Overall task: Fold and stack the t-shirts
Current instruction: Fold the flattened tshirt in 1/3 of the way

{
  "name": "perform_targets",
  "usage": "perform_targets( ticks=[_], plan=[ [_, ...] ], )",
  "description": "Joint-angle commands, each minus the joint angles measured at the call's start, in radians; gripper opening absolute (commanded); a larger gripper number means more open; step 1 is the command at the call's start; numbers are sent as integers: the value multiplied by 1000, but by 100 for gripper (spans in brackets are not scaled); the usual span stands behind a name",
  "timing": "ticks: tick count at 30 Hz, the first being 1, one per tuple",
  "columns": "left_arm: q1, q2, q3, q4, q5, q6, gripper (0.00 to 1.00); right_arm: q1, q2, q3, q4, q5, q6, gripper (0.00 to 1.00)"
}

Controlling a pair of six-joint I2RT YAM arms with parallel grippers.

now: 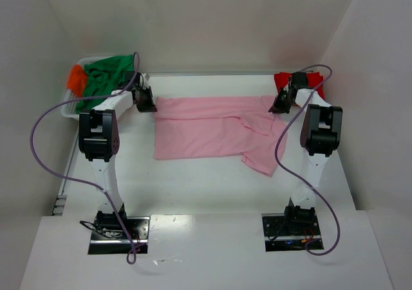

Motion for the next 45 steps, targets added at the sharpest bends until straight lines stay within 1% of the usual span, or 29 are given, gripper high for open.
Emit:
perform_targets(
  ticks=[1, 6, 9, 15, 16, 17, 19, 20, 22, 23, 24, 27, 28, 29, 31, 34, 35, 36, 37, 41, 43, 45],
  plan=[
    [3, -1, 32, 6, 13, 16, 0, -2, -100, 0, 23, 34, 11, 0],
    [3, -10, 32, 6, 13, 16, 0, -2, -123, 68, -29, 85, 1, 0],
    [3, -10, 32, -3, 24, 16, 0, -2, -123, 82, -50, 122, 1, 1],
    [3, -21, 11, -3, 56, 25, 0, -24, -110, 102, -81, 131, -10, 1],
    [3, -32, 0, -3, 65, 25, 0, -24, -101, 102, -81, 131, -19, 5],
    [3, -32, -9, -3, 65, 25, 0, -24, -101, 102, -90, 131, -19, 5],
    [3, -32, -9, -3, 76, 25, 0, -24, -101, 93, -90, 131, -19, 11],
    [3, -32, -18, -3, 85, 25, 0, -24, -92, 93, -90, 131, -19, 22],
    [-6, -32, -18, -3, 85, 25, 0, -24, -92, 82, -90, 120, -19, 30],
    [-6, -32, -18, -3, 85, 25, 1, -24, -92, 70, -81, 99, -19, 39],
    [-6, -32, -18, -3, 85, 25, 1, -24, -92, 70, -81, 86, -19, 45],
    [-15, -23, -18, -3, 94, 25, 4, -24, -115, 47, -72, 67, -10, 52],
    [-16, -23, -18, -3, 94, 25, 7, -24, -115, 34, -72, 54, -1, 55],
    [-16, -23, -18, -3, 94, 25, 10, -24, -138, 10, -63, 28, -1, 55],
    [-16, -23, -18, -3, 94, 25, 13, -24, -162, -13, -40, 16, -1, 55],
    [-16, -23, -18, -12, 94, 25, 24, -24, -175, -68, -40, -10, 8, 55],
    [-16, -23, -18, -12, 94, 25, 24, -24, -186, -69, -40, -10, 8, 54],
    [-16, -23, -18, -12, 85, 25, 27, -24, -186, -93, -40, -10, 8, 51],
    [-16, -33, -18, -21, 85, 25, 29, -24, -196, -120, -29, -10, 8, 51],
    [-16, -42, -38, -21, 74, 34, 30, -24, -206, -167, 5, -10, 8, 49],
    [-16, -42, -47, -21, 74, 34, 26, -24, -206, -177, 14, -10, 8, 44],
    [-16, -52, -58, -21, 74, 34, 18, -24, -196, -177, 26, -1, 8, 35]
  ],
)
